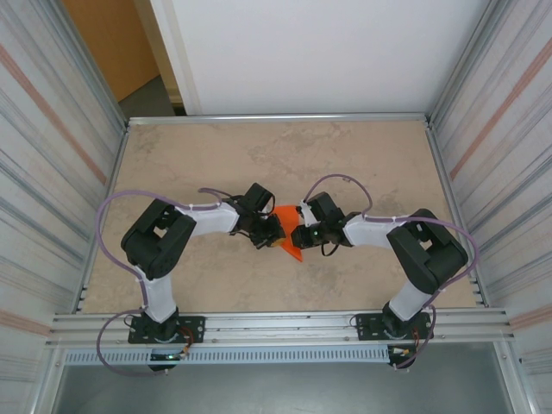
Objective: Fold a paper plane with a square sheet of paper (pick it up from the middle)
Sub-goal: Third fold the triangle at the center of the table.
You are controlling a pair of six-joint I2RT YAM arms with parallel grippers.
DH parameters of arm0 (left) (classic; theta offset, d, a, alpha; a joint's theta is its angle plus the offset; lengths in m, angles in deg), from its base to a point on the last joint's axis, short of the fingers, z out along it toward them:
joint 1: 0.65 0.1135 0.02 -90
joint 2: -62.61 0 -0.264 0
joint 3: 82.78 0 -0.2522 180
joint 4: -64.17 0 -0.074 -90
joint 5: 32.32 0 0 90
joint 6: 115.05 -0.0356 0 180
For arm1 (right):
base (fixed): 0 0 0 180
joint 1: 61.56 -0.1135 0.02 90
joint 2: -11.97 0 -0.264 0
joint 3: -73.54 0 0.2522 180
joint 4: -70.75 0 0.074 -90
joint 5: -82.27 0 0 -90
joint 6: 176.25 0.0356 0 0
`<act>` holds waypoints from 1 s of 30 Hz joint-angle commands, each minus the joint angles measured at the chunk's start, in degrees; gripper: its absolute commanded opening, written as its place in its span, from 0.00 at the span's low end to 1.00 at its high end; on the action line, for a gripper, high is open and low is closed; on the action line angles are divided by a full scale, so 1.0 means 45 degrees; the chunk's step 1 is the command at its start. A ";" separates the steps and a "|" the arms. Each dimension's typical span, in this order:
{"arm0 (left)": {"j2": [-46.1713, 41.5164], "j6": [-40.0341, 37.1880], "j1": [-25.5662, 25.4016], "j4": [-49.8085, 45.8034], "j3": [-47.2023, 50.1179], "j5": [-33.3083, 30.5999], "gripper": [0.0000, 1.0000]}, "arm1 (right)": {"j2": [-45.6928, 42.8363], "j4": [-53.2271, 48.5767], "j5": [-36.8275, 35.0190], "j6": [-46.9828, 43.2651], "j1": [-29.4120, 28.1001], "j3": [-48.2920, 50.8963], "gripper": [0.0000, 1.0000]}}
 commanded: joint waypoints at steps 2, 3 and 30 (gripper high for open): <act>0.0546 -0.0057 0.0000 -0.0769 0.0459 -0.0593 0.08 | -0.1026 -0.1309 -0.0969 0.1038 0.0258 -0.0445 0.30; 0.0562 -0.0038 -0.0011 -0.0745 0.0500 -0.0602 0.08 | -0.1259 -0.1471 -0.1221 0.1198 0.0296 -0.0452 0.33; 0.0635 0.0028 0.0010 -0.0334 0.0779 -0.0476 0.02 | -0.0682 -0.1428 0.2571 0.0924 -0.0310 -0.0465 0.04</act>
